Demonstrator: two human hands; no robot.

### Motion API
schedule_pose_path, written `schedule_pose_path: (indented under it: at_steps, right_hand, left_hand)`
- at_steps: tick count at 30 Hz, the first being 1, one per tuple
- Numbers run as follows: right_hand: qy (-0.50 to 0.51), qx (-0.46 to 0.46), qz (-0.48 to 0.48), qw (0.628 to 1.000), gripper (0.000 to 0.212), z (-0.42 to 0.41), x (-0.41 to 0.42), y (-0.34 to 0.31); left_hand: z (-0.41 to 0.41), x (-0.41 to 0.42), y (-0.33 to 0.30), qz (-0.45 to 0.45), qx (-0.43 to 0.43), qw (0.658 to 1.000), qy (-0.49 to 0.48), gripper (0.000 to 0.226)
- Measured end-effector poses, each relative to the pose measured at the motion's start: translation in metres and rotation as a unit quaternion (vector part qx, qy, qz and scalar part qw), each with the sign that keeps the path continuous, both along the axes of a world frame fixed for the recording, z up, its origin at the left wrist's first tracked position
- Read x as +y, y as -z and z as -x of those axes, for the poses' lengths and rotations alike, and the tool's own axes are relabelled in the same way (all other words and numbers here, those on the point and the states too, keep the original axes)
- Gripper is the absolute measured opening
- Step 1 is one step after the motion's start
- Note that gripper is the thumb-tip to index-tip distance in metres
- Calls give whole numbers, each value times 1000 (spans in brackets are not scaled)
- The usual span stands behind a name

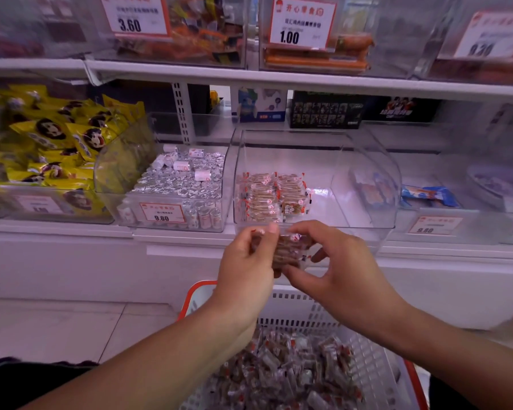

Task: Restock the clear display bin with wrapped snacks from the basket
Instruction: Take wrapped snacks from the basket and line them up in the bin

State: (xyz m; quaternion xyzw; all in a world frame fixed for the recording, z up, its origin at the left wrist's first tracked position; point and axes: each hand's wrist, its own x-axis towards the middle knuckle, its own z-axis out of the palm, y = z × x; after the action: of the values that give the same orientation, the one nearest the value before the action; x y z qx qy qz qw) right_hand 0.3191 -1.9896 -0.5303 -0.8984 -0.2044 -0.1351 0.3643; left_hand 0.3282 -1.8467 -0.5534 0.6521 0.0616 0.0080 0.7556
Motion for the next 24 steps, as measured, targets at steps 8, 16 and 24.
schedule_pose_path:
  at_steps: [8,16,24]
  right_hand:
    - [-4,-12,76,997,28,-49,-20,-63]
    - [50,184,330,924,34,-168,-32,-39]
    - [67,159,323,931,61,-176,-16,-2]
  left_hand:
    - [-27,23,-39,-129,-93,983,96,40]
    - [-71,70,-32,-524,-98,845,-37,21]
    - [-73,70,-23,-548,-156,822,-3,38]
